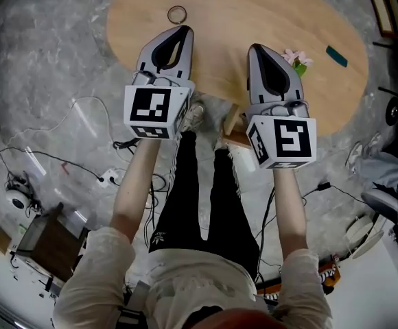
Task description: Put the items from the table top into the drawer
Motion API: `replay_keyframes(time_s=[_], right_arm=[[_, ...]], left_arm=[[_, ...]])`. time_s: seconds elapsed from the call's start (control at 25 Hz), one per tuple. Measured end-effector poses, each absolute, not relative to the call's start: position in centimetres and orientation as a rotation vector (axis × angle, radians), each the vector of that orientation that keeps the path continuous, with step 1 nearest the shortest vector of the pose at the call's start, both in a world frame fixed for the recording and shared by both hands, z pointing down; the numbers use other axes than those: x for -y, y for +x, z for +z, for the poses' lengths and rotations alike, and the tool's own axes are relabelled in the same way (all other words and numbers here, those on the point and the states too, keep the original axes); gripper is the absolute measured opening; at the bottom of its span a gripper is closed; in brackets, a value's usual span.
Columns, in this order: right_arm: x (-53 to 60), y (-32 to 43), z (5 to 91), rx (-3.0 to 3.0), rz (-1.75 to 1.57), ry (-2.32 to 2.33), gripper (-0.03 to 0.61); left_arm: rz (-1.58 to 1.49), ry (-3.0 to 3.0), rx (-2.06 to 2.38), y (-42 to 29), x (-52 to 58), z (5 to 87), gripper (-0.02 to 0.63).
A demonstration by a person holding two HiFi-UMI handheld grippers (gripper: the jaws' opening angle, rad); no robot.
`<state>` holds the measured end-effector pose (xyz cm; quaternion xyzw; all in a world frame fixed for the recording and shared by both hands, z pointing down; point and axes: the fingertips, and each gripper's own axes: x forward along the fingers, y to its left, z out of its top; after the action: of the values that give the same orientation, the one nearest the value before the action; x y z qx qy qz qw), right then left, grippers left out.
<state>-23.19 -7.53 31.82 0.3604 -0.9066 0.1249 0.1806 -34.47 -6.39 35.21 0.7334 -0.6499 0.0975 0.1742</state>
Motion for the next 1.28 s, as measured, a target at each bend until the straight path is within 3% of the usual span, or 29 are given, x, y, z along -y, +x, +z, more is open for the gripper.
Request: replay_keyframes(time_s=[0.08, 0.2, 0.36, 0.72, 1.28], right_arm=[[7.8, -23.5, 32.1, 2.559, 0.362, 1.028, 0.005], [8.0, -24.0, 32.9, 2.549, 0.375, 1.020, 0.005], [7.6, -24.7, 35.1, 2.517, 0.392, 0.991, 0.005], [6.3, -26.2, 39.1, 2.460, 0.376, 0.906, 0.005], [6.3, -26.0, 39.8, 2.439, 0.371, 0.904, 0.005]], left_arm=[[0.297, 2.089, 1.825, -34.8, 7.2, 36.1, 0.009], [0.368, 2.085, 1.787, -35.5, 8.6, 38.8, 0.158], [0.466, 2.001, 1.746, -37.2, 10.3, 44.3, 0.225], [0.585, 1.824, 1.714, -41.0, 12.1, 54.0, 0.260], [0.636, 1.759, 1.678, -41.5, 13.2, 57.3, 0.267]])
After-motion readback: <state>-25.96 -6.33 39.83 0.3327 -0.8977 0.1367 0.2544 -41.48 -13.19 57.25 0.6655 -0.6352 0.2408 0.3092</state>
